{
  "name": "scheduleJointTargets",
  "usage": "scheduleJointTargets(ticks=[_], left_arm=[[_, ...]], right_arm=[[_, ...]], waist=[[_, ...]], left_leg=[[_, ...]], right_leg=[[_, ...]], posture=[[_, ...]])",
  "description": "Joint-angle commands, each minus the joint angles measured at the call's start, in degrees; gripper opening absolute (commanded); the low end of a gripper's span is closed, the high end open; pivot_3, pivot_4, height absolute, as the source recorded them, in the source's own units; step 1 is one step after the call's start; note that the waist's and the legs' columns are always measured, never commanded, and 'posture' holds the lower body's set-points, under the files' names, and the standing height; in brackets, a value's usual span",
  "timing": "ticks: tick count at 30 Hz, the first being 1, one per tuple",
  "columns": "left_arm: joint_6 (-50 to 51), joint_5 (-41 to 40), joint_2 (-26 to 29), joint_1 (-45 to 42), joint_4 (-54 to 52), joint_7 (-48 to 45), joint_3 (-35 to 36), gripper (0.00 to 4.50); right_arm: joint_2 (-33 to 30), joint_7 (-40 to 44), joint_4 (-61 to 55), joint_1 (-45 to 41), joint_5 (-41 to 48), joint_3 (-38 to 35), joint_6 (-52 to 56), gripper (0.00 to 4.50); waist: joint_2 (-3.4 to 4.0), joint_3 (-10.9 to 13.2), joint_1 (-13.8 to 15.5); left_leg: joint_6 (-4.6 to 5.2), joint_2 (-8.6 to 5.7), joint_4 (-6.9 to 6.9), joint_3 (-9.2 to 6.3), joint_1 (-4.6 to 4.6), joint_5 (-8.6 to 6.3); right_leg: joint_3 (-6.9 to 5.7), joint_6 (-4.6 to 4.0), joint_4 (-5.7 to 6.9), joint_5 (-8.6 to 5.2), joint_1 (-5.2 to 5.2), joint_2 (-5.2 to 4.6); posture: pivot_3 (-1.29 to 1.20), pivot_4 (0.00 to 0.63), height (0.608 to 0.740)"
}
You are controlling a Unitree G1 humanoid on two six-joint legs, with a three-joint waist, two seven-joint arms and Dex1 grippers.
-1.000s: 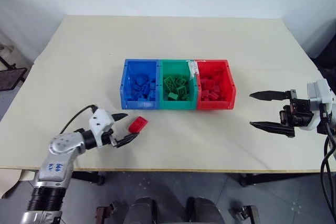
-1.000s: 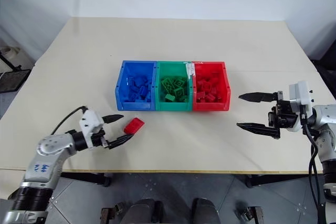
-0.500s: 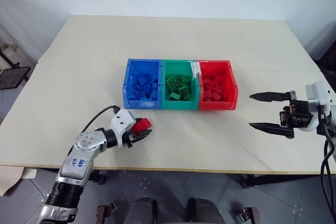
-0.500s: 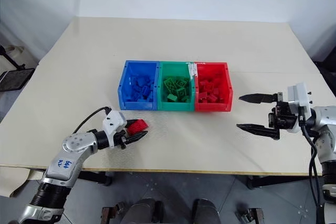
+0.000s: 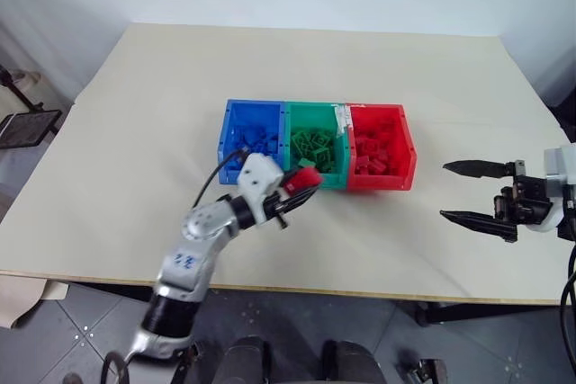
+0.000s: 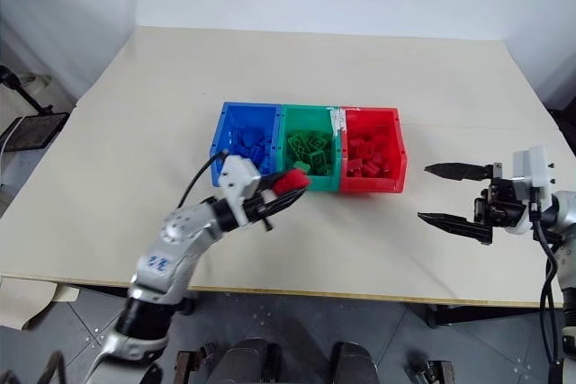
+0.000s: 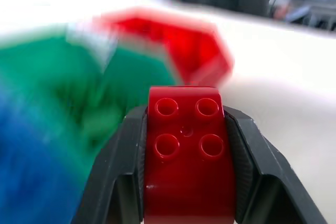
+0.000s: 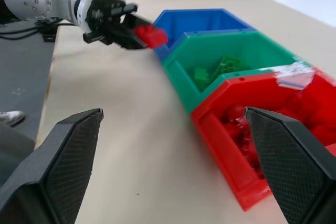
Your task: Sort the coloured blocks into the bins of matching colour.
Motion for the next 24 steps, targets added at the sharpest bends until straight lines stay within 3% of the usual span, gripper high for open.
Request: scheduleJointTargets(ticks=[1,12,16,24], left_arm=[[-4.3,2.6,-4.6,-7.2,8.4,2.5,-2.1,1.51],[-27.5,6.2,-12.8,-35.5,56.8,3.5,2.4,1.51],[-33.3,6.6,-14.1,-40.8,66.2,1.7,4.0,1.51],[-37.1,6.3,-17.1,-44.5,73.2,-4.2,6.1,1.51]], right_arm=[[0.4,0.3,-2.6,1.4,0.3,-3.1,0.2,4.5],[2.5,-3.7,-9.0,8.2,0.9,-7.9,1.3,4.5],[3.3,-4.9,-11.2,10.1,1.0,-8.9,1.9,4.5],[3.8,-5.9,-11.9,10.3,0.6,-9.0,2.5,4.5]], waist=[[0.0,0.0,0.4],[-0.16,0.1,1.0],[-0.21,0.1,0.9],[-0.23,0.1,0.8]], left_leg=[[0.02,-0.03,0.0,0.02,0.0,0.01],[0.13,-0.19,-0.08,0.15,-0.07,0.07],[0.15,-0.25,-0.14,0.13,-0.07,0.08],[0.17,-0.25,-0.13,0.15,-0.08,0.1]], right_leg=[[-0.05,0.01,-0.01,0.0,-0.01,0.01],[-0.22,0.17,-0.07,0.08,-0.13,-0.02],[-0.25,0.19,-0.07,0.1,-0.14,-0.07],[-0.26,0.2,-0.07,0.1,-0.17,-0.06]], posture=[[0.0,0.15,0.74],[0.0,0.15,0.74],[0.0,0.15,0.74],[0.0,0.15,0.74]])
